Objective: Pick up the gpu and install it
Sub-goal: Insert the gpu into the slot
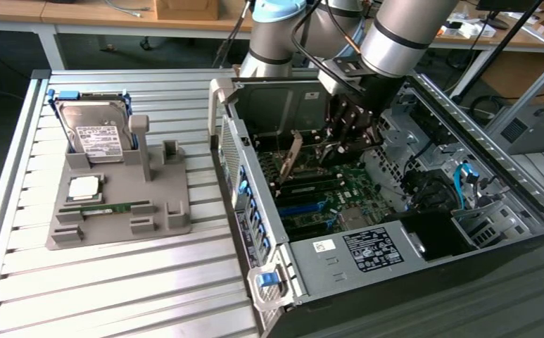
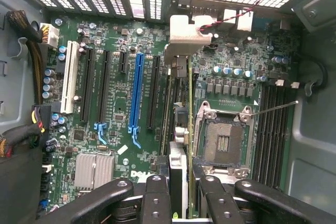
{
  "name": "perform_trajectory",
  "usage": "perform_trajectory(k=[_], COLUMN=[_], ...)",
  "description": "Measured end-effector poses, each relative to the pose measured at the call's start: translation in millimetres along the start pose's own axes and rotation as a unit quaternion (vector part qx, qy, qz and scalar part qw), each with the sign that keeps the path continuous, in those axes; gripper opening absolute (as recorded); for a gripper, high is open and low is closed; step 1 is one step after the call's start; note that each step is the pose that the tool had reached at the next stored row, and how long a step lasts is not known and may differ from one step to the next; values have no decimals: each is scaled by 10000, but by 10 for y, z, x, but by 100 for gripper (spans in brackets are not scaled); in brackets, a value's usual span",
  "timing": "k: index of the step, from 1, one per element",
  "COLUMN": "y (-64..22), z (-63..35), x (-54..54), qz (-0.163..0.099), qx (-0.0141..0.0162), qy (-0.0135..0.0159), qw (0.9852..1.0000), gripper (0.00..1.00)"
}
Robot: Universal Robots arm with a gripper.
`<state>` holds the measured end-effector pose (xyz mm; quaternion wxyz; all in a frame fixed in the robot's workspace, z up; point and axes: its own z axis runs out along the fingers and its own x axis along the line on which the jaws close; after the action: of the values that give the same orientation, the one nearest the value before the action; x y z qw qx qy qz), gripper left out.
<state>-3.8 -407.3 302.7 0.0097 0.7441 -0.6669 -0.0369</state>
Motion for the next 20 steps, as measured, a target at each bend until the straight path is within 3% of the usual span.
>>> perform_trajectory(k=[20], y=[15], z=[20], x=[57], qz=[1], qx=[-1], qy=[11], qw=[10000], gripper=[27])
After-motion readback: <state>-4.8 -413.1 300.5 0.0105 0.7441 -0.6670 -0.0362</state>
